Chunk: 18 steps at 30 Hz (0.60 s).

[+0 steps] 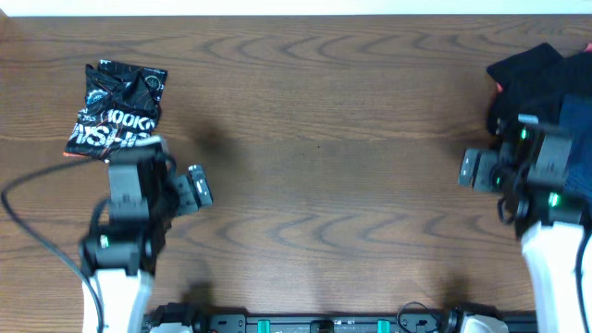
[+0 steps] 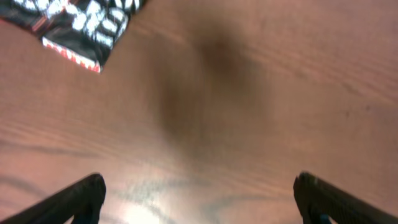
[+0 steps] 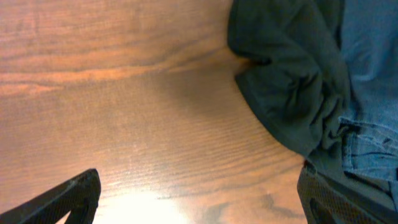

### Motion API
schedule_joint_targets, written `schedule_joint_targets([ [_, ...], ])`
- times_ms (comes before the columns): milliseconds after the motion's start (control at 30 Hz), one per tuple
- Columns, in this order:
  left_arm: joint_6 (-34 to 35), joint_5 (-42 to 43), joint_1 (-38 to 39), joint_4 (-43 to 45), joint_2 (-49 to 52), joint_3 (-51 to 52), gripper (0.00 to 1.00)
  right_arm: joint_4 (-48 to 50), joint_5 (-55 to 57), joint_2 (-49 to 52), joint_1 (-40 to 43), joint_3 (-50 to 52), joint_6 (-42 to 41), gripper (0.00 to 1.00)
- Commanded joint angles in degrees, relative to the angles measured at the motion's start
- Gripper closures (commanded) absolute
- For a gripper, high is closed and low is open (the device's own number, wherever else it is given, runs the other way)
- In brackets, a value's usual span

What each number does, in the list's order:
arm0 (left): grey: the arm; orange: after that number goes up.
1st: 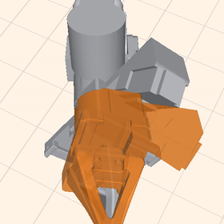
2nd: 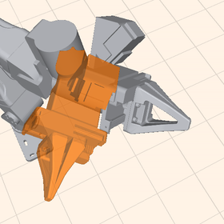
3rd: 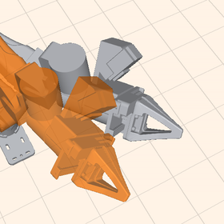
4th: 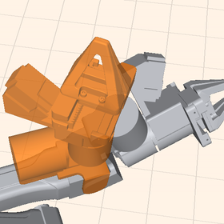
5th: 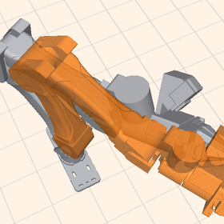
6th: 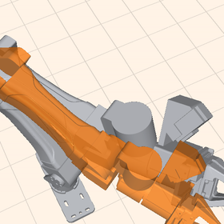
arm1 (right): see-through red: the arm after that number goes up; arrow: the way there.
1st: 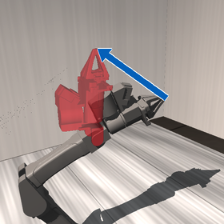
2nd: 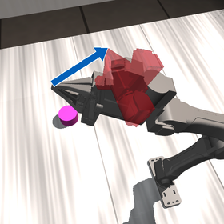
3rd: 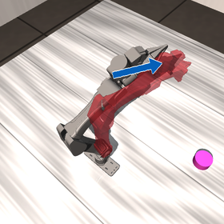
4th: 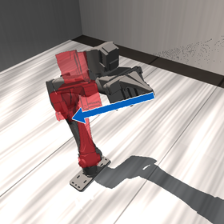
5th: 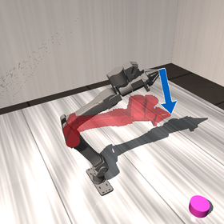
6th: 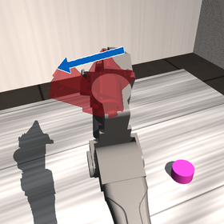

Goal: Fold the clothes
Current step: 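Reach the right gripper into the clothes pile and grasp the blue denim shirt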

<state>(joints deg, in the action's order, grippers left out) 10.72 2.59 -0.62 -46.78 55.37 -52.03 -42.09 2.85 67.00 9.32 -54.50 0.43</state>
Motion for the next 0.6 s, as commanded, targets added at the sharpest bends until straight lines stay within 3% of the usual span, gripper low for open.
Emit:
schedule_joint_targets([
  [0,0.35,-0.04,0.28,-2.95,5.27,-6.03,0.02,-0.74,0.35,4.68,0.5,-6.6,-0.63,0.01],
  [167,0.37,-0.04,0.28,-3.54,8.74,-7.08,0.02,4.55,11.23,10.34,2.32,-8.39,-1.14,0.01],
  [333,0.35,-0.04,0.28,-3.56,8.92,-7.08,0.02,7.26,17.9,17.2,10.01,-8.46,-7.37,0.01],
  [567,0.37,-0.04,0.28,-3.56,8.92,-7.08,0.02,13.33,17.7,26.75,19.63,-8.46,-8.17,0.13],
])
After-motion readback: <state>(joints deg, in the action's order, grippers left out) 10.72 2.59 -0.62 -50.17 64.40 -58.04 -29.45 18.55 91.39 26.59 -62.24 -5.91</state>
